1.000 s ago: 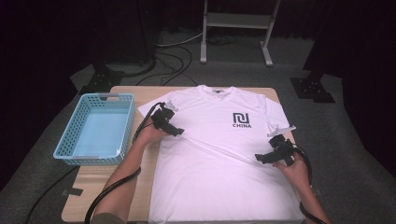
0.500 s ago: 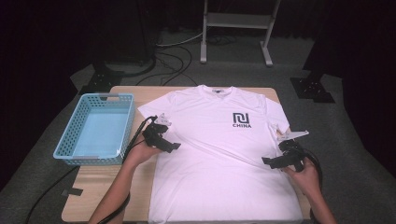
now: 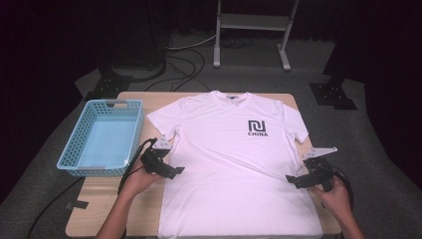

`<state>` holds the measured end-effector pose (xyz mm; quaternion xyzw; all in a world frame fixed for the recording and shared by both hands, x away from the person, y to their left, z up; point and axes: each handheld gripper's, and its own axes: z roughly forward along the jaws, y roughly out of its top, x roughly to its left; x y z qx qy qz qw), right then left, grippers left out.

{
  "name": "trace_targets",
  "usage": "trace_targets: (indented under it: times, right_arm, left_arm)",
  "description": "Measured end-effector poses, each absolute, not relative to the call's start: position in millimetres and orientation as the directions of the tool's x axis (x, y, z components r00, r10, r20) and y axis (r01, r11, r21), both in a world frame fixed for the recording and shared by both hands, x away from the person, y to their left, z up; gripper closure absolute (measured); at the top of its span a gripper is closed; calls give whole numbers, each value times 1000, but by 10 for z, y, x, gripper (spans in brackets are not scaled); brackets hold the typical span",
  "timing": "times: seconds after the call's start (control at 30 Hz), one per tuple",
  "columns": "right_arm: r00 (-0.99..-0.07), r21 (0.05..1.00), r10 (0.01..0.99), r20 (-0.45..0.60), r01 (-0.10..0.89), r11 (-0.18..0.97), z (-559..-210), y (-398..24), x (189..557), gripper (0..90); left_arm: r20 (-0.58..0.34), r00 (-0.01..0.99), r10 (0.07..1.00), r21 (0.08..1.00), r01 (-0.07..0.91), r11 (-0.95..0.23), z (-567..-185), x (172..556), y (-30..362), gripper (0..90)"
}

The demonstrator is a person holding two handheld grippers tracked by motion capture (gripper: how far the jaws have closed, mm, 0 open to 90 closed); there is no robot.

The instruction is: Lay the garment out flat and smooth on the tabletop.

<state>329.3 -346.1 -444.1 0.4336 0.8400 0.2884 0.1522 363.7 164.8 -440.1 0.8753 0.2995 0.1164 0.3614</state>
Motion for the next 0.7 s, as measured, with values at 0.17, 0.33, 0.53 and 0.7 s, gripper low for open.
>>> trace_targets:
  times: [0.17,0.33,0.53,0.7]
  right_arm:
    - [-567,620,824,6,648,442,-4476,-3565,3194,41]
    - [-558,624,829,18,654,427,-4519,-3661,3101,41]
    - [-550,633,835,25,655,413,-4558,-3760,2982,41]
    - [-541,641,841,30,656,399,-4581,-3848,2864,41]
  left_arm:
    - [-22,794,607,706,442,-553,-4427,3484,1705,63]
    - [-21,792,610,699,448,-557,-4453,3361,1768,63]
    - [-10,789,615,708,440,-552,-4444,3208,1832,63]
    - [-8,788,615,708,439,-553,-4450,3083,1893,63]
